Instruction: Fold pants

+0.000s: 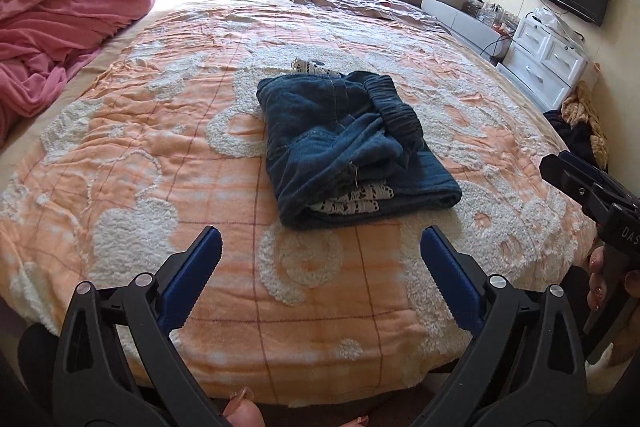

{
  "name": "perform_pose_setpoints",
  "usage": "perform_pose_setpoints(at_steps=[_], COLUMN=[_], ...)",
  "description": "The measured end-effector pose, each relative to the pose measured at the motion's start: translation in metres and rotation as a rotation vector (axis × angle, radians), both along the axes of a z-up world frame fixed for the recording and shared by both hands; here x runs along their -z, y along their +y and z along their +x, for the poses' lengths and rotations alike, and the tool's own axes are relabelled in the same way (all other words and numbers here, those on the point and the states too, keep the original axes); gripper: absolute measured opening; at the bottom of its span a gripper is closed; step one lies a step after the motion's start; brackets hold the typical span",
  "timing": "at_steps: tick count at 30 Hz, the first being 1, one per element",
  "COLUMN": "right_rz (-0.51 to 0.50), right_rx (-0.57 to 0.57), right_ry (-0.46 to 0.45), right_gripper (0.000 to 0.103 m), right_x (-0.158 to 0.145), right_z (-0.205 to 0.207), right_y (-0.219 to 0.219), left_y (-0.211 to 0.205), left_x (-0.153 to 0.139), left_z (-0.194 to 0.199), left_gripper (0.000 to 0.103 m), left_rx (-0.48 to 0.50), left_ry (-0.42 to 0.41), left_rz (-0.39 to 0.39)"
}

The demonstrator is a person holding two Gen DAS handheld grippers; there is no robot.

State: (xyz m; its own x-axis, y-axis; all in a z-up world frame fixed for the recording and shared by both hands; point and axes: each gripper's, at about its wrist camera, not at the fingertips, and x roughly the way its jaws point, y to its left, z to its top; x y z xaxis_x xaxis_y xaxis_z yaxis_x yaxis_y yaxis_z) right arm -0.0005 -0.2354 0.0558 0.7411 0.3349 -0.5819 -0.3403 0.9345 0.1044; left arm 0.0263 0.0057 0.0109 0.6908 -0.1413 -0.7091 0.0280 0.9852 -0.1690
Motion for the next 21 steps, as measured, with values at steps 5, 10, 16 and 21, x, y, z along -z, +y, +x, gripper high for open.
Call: perform_pose_setpoints(at_steps=[5,10,16,21], right_rz=[-0.011,-0.011,0.013,0.011], right_rx=[0.011,0.039,0.05,0.047], right_ry=[0.006,0.025,0.059,0.056], right_gripper=[0.098,0.098,0.098,0.098], right_x=[0.015,0.035,0.047,0.046], right_z=[-0.017,-0.026,-0.022,-0.021], right_y=[-0.004,-0.012,-0.016,-0.015], left_y=[0.0,-0.003,-0.007,-0.004], left_x=[0.015,0.02,0.025,0.026], left_z=[-0.01,-0.017,-0.017,-0.017], left_gripper=[0.093,0.093,0.093,0.093], left_rx=[-0.011,-0.02,-0.016,-0.026], left_ry=[0.026,0.021,0.03,0.034], left_rz=[-0.01,-0.014,-0.005,-0.009])
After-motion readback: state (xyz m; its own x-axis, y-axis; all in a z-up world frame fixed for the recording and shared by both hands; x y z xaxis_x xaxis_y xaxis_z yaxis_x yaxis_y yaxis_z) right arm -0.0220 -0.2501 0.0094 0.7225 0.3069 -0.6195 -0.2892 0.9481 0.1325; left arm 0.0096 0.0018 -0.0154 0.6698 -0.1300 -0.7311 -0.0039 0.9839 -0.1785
